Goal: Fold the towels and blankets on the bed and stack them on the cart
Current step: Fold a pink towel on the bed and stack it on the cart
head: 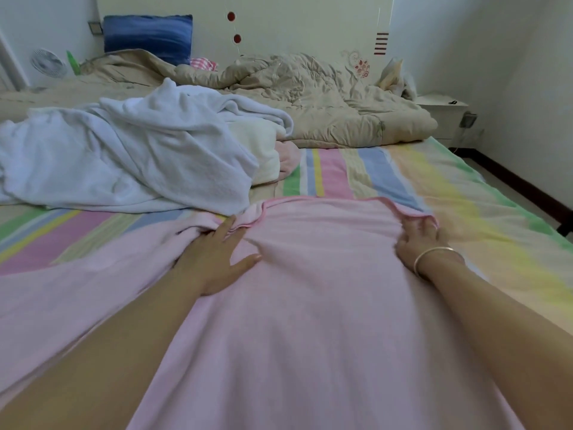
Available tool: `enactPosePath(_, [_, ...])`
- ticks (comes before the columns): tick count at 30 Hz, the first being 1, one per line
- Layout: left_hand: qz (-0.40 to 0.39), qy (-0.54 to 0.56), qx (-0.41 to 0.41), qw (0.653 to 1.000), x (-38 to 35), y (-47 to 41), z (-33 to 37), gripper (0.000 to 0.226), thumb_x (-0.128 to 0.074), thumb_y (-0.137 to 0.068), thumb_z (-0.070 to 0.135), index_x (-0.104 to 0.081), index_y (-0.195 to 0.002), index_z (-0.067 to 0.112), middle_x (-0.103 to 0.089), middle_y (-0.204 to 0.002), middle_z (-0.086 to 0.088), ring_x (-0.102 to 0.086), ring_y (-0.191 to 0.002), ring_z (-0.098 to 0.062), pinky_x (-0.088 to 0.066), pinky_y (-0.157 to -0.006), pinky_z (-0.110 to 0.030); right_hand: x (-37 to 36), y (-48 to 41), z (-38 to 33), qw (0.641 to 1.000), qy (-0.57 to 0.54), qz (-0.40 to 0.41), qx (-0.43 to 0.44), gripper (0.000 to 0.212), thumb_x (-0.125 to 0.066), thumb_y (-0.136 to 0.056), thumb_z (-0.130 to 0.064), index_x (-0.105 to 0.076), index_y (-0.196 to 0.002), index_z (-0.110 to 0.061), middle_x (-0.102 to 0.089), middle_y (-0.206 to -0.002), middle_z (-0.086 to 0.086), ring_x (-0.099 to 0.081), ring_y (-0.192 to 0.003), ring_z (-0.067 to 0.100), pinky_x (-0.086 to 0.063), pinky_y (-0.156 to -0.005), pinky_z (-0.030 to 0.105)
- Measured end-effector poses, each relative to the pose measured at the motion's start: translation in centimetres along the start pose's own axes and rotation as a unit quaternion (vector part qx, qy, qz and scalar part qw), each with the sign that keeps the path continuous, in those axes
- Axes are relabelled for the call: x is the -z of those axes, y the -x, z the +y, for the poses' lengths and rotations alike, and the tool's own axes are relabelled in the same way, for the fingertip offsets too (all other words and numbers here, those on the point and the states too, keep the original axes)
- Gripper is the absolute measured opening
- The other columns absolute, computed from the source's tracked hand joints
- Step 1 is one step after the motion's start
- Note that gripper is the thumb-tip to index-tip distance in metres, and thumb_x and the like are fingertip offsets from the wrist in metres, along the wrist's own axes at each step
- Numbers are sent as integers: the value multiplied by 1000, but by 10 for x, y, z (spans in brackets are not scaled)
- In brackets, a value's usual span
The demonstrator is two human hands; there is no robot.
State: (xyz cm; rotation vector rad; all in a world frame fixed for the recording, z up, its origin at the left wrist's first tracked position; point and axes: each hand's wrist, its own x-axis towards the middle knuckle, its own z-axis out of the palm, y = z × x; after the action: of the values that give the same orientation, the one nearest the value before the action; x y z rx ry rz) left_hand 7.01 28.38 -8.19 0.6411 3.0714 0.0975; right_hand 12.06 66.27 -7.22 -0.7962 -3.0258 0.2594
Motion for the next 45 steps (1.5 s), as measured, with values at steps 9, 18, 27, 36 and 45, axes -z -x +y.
enactPosePath(9, [148, 38, 154, 976, 7, -23, -14, 55, -43, -98, 29, -30, -149, 14, 10, -163, -5, -27, -139, -34, -31, -108, -44, -9, -13, -4, 990, 141, -12, 8, 61, -24, -100, -34, 4, -153, -27, -3, -159, 11, -4, -145, 35, -7, -117, 48])
enactPosePath(18, [-2, 82, -63, 995, 7, 102, 38, 83, 3, -82, 56, -25, -153, 23, -19, -161, 2, -16, -148, -13, -9, -120, -30, 4, 36, -1, 995, 63, -60, -36, 62, -20, -99, -47, -8, -154, -21, 4, -161, 9, 4, -148, 29, -1, -119, 48])
enactPosePath(27, [-97, 53, -47, 993, 21, 219, 93, 107, 17, -63, 86, 9, -154, 30, 15, -161, 6, 15, -147, -7, 9, -120, -33, 22, 240, 68, 979, 63, -140, 134, 65, -19, -100, -53, 3, -154, -26, 9, -161, -1, 10, -148, 16, 6, -119, 38])
enactPosePath(36, [-123, 48, -171, 976, 25, 349, 144, 113, 36, -45, 86, 10, -147, 45, 10, -161, 12, 9, -148, -7, 9, -115, -24, 32, 401, 150, 984, 74, -97, 133, 80, -14, -85, -69, -12, -154, -28, -4, -162, -3, -3, -149, 16, -6, -120, 35])
enactPosePath(45, [107, 98, -334, 931, 45, 430, 181, 33, -60, -79, 59, -48, -89, 31, -47, -85, 15, -50, -75, -7, -44, -65, -27, 38, 470, 172, 992, -69, 83, -65, 39, -52, -91, -36, -47, -127, -22, -56, -121, 10, -58, -103, 36, -44, -78, 38])
